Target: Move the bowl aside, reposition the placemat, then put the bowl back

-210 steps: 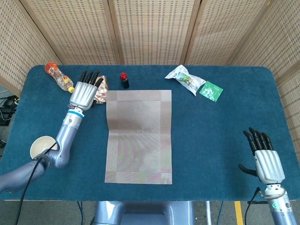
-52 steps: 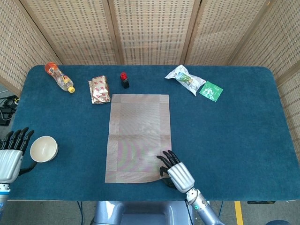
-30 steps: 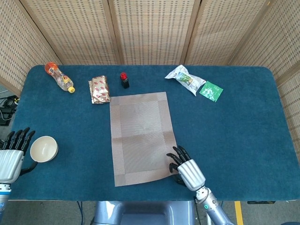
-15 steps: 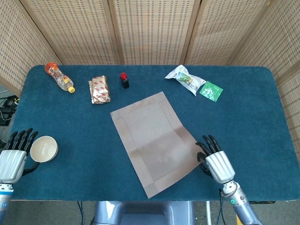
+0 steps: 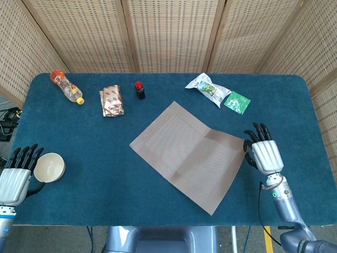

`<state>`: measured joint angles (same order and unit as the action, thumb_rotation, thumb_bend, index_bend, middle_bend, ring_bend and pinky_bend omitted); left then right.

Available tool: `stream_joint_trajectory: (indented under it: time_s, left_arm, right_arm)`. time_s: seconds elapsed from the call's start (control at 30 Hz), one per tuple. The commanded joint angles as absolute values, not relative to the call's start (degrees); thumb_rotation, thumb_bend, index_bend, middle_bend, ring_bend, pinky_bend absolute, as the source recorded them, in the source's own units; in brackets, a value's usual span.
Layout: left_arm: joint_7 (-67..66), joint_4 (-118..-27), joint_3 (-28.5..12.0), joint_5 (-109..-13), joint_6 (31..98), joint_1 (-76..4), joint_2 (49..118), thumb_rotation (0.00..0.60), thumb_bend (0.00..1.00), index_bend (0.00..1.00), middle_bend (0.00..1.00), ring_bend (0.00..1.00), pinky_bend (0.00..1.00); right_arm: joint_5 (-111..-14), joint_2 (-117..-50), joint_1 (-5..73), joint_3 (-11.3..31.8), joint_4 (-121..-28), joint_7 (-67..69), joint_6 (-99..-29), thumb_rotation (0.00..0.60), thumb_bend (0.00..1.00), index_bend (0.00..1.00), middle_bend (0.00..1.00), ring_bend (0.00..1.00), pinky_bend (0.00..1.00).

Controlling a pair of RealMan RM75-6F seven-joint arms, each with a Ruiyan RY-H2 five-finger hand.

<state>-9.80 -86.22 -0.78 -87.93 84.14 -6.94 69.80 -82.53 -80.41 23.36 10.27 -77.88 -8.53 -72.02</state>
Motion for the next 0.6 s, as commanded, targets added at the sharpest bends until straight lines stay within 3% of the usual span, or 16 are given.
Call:
stream_joint_trajectory:
  time_s: [0.03, 0.17, 0.23, 0.3, 0.43, 0.6]
  left_arm:
    - [-9.8, -86.3, -0.9, -87.8, 84.2, -6.9, 69.8, 0.600, 0.18, 0.00, 0.00, 0.00, 0.00]
    - [-9.9, -86.3, -1.0, -87.5, 84.0, -7.0, 69.9, 0.600, 0.18, 0.00, 0.00, 0.00, 0.00]
    - [-9.8, -86.2, -1.0, -87.5, 83.9, -7.0, 69.9, 0.600, 0.18, 0.00, 0.00, 0.00, 0.00]
    - [-9.7, -86.2, -1.1, -87.4, 83.8, -7.1, 70.0, 0.600, 0.18, 0.00, 0.00, 0.00, 0.00]
    - [-9.6, -85.9, -1.1, -87.3, 83.5, -7.3, 70.2, 0.600, 0.18, 0.00, 0.00, 0.00, 0.00]
    - [-9.7, -85.9, -1.0, -87.5, 82.6, -7.8, 70.7, 0.600, 0.18, 0.00, 0.00, 0.00, 0.00]
  right_arm:
    - [-78.9, -80.1, 26.2, 13.2, -77.9, -12.5, -68.8, 0.600, 0.55, 0.72, 0.32, 0.06, 0.00]
    - [-77.8, -80.7, 27.5, 14.6, -76.7, -15.3, -69.2, 0.600, 0.48, 0.59, 0.19, 0.02, 0.00]
    - [-78.1, -80.7, 27.5, 14.5, -76.1, -16.3, -70.3, 0.600, 0.42, 0.45, 0.06, 0.00, 0.00]
    - [-78.5, -80.5, 27.0, 14.3, -75.5, -16.8, -71.8, 0.600, 0.38, 0.32, 0.01, 0.00, 0.00]
    - [-77.3, -80.0, 25.3, 14.3, -75.8, -16.7, -74.0, 0.600, 0.33, 0.13, 0.00, 0.00, 0.00]
    - [-78.1, -78.5, 21.1, 13.1, -78.5, -13.0, -79.4, 0.600, 0.27, 0.05, 0.00, 0.00, 0.00]
